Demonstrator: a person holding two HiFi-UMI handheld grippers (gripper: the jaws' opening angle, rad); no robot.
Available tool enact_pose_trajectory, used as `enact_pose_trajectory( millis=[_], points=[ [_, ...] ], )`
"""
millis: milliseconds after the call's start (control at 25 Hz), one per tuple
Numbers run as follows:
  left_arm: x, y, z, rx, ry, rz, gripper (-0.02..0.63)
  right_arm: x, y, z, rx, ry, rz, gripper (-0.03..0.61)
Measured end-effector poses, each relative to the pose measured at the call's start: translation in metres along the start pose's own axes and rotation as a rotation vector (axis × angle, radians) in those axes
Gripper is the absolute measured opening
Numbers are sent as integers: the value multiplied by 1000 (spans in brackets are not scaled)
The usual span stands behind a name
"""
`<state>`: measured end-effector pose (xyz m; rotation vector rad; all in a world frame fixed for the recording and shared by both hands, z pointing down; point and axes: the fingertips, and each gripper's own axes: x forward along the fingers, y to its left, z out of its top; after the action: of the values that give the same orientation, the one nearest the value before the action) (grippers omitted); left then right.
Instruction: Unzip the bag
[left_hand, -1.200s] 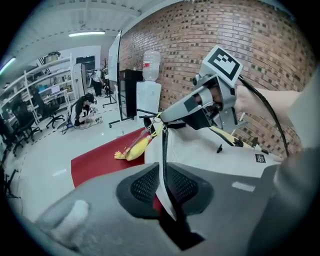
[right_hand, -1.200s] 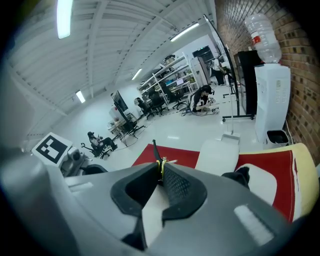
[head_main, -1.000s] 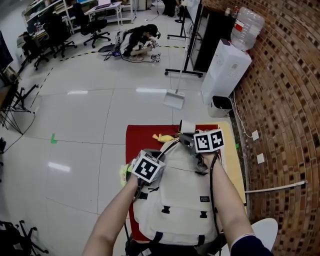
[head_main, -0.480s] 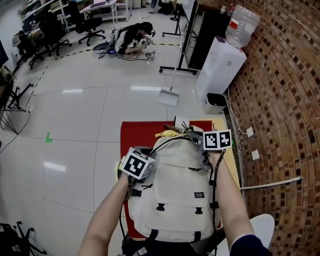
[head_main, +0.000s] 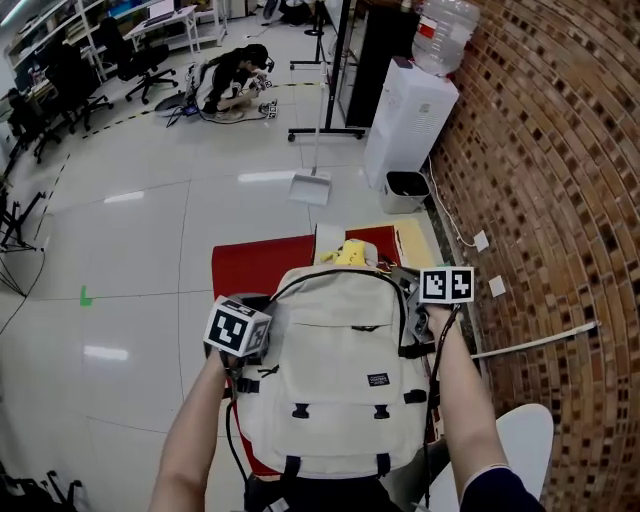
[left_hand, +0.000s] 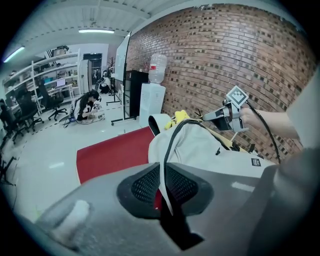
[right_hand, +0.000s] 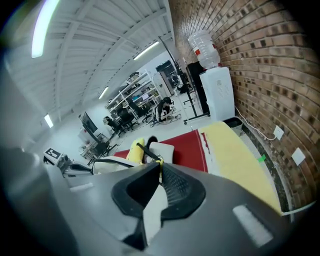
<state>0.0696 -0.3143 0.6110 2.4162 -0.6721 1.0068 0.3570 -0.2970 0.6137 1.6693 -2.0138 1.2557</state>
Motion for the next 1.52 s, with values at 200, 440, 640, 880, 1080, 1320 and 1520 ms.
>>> enact_pose_trajectory(
  millis=[200,440,640,880,1080,1320,1520],
  points=[
    [2,1,0,-3,7,22,38,-24,-33,-19,64,-23,-17,20],
    [0,5,-1,-5,27,46,38,-51,-68,-50,130,-15,-59,12],
    [-1,0,6,98,50,63,48,-66,-66,-71,42,10,-40,16],
    [-15,-13,57,199,-52,109,115,-80,-61,-40,-112,-75,-91,159],
    [37,-67,101,467,-14,54,115,-63,-36,-27,-400,-8,-50,100],
    [113,-120,111,717,111,-34,143,-20,-14,-41,-630,162,72,109],
    [147,-113,100,782,204,-32,149,-1,-28,-54,-634,284,125,114]
  ],
)
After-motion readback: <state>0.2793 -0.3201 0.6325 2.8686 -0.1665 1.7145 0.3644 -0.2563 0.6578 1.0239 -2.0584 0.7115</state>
